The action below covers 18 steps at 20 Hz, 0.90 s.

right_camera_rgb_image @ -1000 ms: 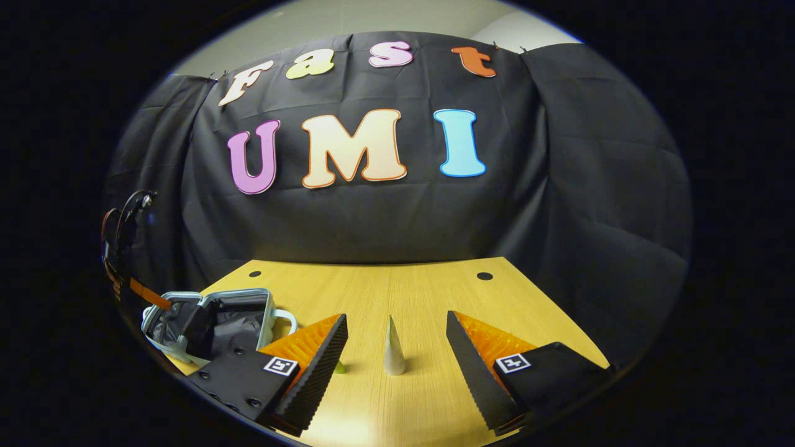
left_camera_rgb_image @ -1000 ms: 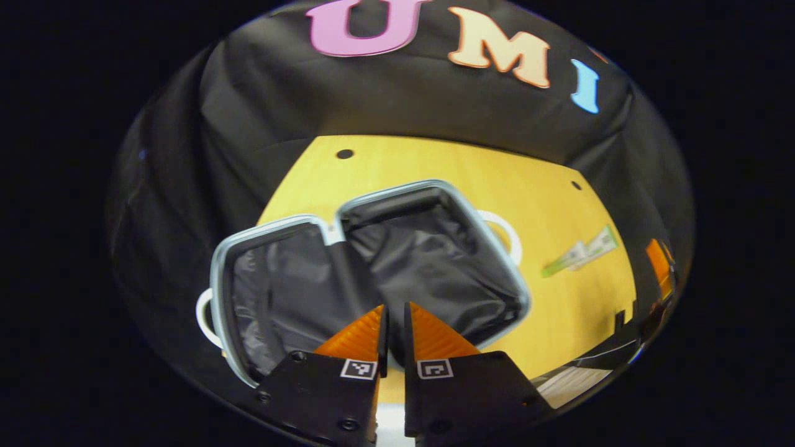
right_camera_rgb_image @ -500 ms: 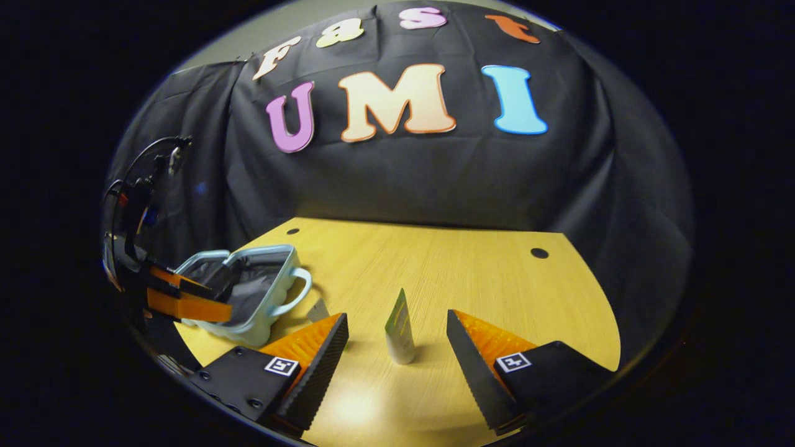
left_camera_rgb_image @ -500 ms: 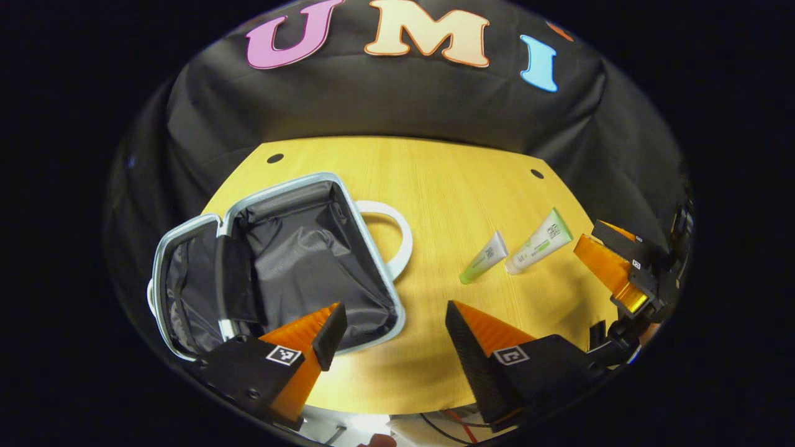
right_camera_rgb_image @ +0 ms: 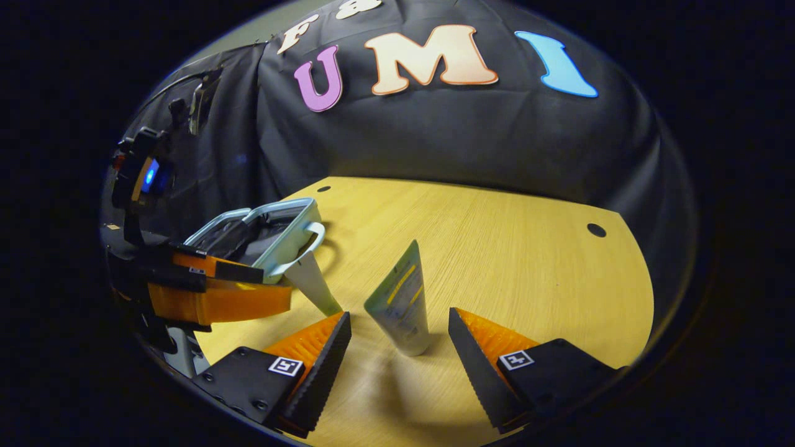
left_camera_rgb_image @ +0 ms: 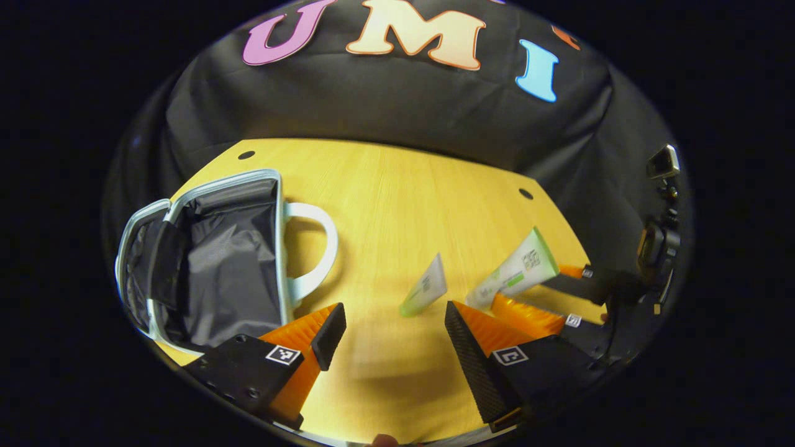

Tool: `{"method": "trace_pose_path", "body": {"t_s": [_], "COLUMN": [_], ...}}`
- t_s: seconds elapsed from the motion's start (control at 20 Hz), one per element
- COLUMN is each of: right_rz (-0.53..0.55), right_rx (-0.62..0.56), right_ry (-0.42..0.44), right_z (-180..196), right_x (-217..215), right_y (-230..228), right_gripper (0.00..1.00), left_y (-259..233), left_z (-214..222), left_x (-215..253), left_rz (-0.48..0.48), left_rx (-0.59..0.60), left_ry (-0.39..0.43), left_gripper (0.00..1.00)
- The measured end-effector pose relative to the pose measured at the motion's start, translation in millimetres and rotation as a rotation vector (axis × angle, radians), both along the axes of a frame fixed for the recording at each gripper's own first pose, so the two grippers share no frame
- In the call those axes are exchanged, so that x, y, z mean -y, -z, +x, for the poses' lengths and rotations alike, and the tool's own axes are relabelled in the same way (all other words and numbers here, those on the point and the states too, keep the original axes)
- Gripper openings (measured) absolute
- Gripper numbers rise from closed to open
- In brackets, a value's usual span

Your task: First open the suitcase, pack the skin care products into it, and then close the suitcase.

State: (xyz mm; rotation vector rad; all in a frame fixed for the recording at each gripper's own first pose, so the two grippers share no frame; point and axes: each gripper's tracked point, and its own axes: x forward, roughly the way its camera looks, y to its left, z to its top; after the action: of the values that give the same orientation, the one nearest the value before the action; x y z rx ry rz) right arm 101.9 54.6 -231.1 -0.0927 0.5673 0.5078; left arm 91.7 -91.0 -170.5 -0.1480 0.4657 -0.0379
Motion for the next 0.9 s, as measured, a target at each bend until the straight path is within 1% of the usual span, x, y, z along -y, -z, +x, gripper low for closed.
{"method": "trace_pose_path", "body": {"t_s": [0.05,0.15,0.2,0.25,0.3,0.4,0.5,0.55,0.6,0.65,0.7,0.75,0.8,0.9], "right_rz": [-0.004,-0.002,0.003,0.006,0.008,-0.003,-0.007,-0.005,-0.003,-0.006,-0.012,-0.013,-0.005,-0.008], "right_rx": [-0.004,-0.019,-0.029,-0.039,-0.045,-0.04,-0.039,-0.043,-0.05,-0.05,-0.045,-0.044,-0.049,-0.039], "right_ry": [-0.011,-0.021,-0.024,-0.025,-0.031,-0.036,-0.038,-0.035,-0.032,-0.023,-0.017,-0.011,-0.006,0.004], "right_z": [4,9,11,12,13,15,15,15,16,16,19,20,21,24], "right_x": [-2,-5,-7,-9,-11,-13,-16,-17,-18,-16,-14,-12,-13,-10], "right_y": [7,17,21,26,29,34,38,40,42,44,45,45,45,43], "right_gripper": [0.95,0.95,0.99,0.95,0.98,0.97,0.95,0.88,0.91,0.88,0.74,0.66,0.58,0.52], "left_y": [4,10,11,12,16,23,24,25,28,31,33,33,31,35], "left_z": [7,19,23,27,32,39,45,48,50,51,54,56,55,51], "left_x": [4,4,7,10,14,18,21,19,19,17,16,13,12,6], "left_rz": [-0.01,-0.015,-0.028,-0.046,-0.065,-0.087,-0.101,-0.098,-0.097,-0.097,-0.097,-0.101,-0.118,-0.138], "left_rx": [0.009,0.03,0.04,0.047,0.048,0.028,0.036,0.032,0.025,0.014,0.01,0.011,0.018,0.015], "left_ry": [-0.005,-0.03,-0.034,-0.033,-0.033,-0.036,-0.047,-0.059,-0.066,-0.074,-0.084,-0.099,-0.105,-0.115], "left_gripper": [0.96,0.96,0.96,0.96,0.98,0.89,0.81,0.65,0.54,0.48,0.36,0.23,0.21,0.21]}}
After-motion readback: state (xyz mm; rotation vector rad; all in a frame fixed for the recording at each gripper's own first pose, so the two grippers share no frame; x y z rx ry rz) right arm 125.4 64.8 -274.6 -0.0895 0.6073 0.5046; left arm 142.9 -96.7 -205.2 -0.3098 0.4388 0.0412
